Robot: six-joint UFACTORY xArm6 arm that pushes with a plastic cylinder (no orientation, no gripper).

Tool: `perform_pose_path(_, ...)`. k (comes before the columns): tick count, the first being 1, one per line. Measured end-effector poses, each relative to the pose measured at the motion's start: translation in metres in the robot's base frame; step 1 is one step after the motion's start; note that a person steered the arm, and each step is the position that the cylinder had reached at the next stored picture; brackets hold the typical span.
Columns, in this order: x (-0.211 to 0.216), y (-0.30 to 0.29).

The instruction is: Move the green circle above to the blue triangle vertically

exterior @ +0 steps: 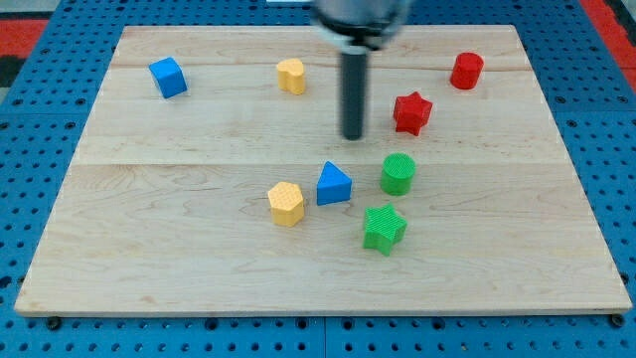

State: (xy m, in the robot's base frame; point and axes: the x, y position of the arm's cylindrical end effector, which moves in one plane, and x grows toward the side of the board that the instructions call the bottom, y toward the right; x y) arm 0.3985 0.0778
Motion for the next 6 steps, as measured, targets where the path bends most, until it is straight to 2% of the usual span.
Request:
perform_pose_path(1,0.014,0.06)
perform_pose_path(2,0.049,0.081)
perform_pose_path(3,0.077,0.064)
perform_pose_path(4,0.08,0.006)
perform_pose_path(5,0.068,-0.066)
perform_pose_path(6,0.042,-0.071)
